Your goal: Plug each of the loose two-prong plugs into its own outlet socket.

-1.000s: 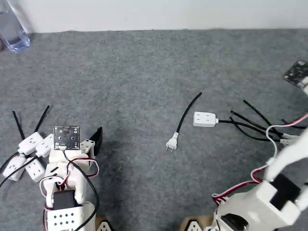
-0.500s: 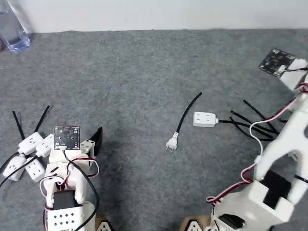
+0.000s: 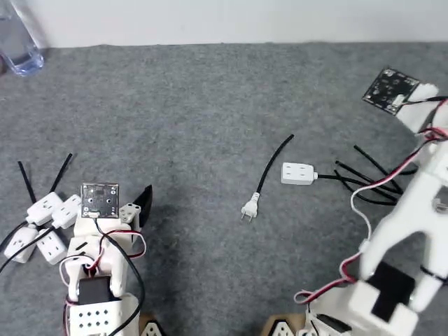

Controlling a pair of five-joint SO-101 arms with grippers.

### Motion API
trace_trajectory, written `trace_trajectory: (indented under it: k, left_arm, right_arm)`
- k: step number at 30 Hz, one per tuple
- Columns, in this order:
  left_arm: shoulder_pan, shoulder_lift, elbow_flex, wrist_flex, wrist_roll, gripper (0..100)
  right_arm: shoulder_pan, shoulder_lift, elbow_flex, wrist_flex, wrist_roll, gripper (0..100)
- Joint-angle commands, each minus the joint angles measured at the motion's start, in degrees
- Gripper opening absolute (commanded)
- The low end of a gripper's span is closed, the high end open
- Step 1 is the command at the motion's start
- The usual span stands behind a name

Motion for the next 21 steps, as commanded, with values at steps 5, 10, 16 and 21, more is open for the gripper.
trace_trajectory:
  k: [5,10,16,21]
  left_arm:
    - [0.35,-0.88,-0.48,0.35,-0.35,30]
    - [0.35,-0.88,-0.48,0.35,-0.35,30]
    - [0.35,-0.88,-0.48,0.35,-0.35,30]
    - [0.35,-0.88,-0.48,0.35,-0.35,30]
  right_arm:
    - [10.15,9.01,5.27,-11.82,2.2,0.8]
    - [15.78,12.53,5.36,-12.09,7.82,0.8]
    - [16.66,12.18,5.01,-7.52,7.56,4.2]
    - [12.97,7.96,6.33,7.52,8.97,16.0]
